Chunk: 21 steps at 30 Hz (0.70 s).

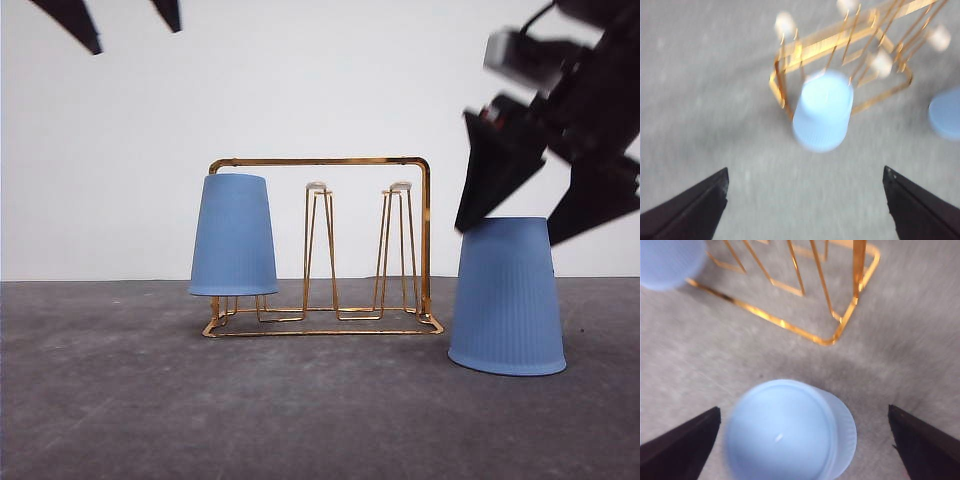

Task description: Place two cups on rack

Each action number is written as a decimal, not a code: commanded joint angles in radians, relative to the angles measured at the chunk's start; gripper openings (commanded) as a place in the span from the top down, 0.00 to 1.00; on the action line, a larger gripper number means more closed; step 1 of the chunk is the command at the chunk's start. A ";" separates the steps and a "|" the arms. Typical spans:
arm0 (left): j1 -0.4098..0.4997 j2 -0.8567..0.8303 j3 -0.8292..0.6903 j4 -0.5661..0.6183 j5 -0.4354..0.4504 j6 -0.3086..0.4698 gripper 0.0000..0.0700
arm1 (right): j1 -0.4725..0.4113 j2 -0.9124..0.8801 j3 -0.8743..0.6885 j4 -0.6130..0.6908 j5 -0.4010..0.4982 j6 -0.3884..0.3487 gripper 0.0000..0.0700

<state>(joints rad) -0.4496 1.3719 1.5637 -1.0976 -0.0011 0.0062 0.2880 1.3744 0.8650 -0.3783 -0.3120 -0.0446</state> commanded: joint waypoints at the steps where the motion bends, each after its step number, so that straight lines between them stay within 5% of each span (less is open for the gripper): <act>1: -0.006 -0.024 -0.043 0.010 -0.003 -0.016 0.16 | 0.007 0.038 0.016 0.011 -0.003 0.011 0.00; 5: -0.004 -0.123 -0.236 0.082 -0.007 -0.048 0.16 | 0.022 0.091 0.016 0.030 -0.004 0.011 0.04; 11: 0.016 -0.209 -0.452 0.128 -0.019 -0.079 0.16 | 0.052 0.104 0.019 0.042 -0.004 0.011 0.44; 21: 0.016 -0.208 -0.472 0.168 -0.018 -0.082 0.16 | 0.062 0.005 0.220 -0.132 -0.030 -0.019 0.47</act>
<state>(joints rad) -0.4286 1.1580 1.0740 -0.9394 -0.0206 -0.0713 0.3456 1.3942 1.0406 -0.5150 -0.3378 -0.0499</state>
